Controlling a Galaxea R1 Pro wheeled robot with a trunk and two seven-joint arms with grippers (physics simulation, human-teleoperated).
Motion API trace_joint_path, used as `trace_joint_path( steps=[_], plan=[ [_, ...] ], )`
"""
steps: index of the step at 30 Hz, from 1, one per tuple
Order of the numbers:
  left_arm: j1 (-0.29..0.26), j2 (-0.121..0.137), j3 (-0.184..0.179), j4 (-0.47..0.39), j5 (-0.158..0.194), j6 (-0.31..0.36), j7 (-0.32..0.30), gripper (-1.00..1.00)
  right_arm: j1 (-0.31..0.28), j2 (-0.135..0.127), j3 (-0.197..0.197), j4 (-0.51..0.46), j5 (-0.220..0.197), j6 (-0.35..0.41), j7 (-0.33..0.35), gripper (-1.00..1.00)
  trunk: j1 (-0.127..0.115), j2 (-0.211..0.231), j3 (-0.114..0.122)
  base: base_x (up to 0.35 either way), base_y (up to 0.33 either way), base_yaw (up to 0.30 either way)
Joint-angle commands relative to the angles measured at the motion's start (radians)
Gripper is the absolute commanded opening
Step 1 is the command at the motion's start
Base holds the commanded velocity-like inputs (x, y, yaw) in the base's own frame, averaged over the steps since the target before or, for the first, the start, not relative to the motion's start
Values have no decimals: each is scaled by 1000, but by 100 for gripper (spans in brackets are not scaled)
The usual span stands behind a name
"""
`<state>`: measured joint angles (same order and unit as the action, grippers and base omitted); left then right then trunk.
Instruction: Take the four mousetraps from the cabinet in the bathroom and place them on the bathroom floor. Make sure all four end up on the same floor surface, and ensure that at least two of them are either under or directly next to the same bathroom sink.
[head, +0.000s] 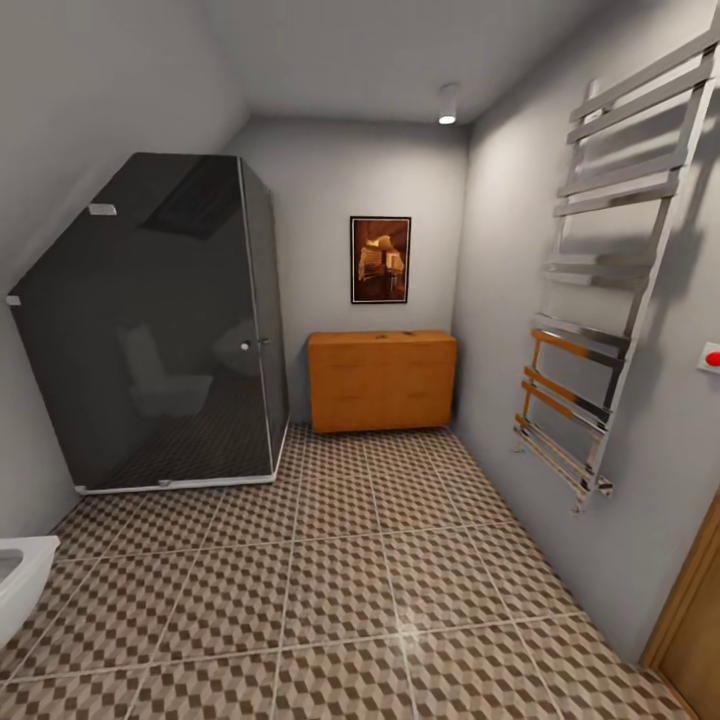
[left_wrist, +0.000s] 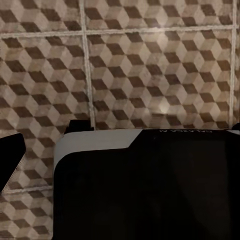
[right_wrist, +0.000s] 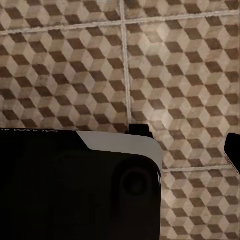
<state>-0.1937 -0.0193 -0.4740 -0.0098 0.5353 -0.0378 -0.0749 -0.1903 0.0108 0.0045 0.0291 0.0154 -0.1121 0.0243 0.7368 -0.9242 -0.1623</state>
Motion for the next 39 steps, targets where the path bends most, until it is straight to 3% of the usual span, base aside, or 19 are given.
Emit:
trace_joint_path(
  steps=[1, 39],
  plan=[
    [-1, 0, -8, 2, 11, -3, -3, 100, -1, 0, 0, 3, 1, -6, 2, 100, 1, -1, -1, 316, 0, 0],
    [-1, -1, -5, 2, 12, 2, -2, 100, -1, 0, 0, 3, 1, -9, 2, 100, 1, -1, -1, 321, 0, -5]
  ],
)
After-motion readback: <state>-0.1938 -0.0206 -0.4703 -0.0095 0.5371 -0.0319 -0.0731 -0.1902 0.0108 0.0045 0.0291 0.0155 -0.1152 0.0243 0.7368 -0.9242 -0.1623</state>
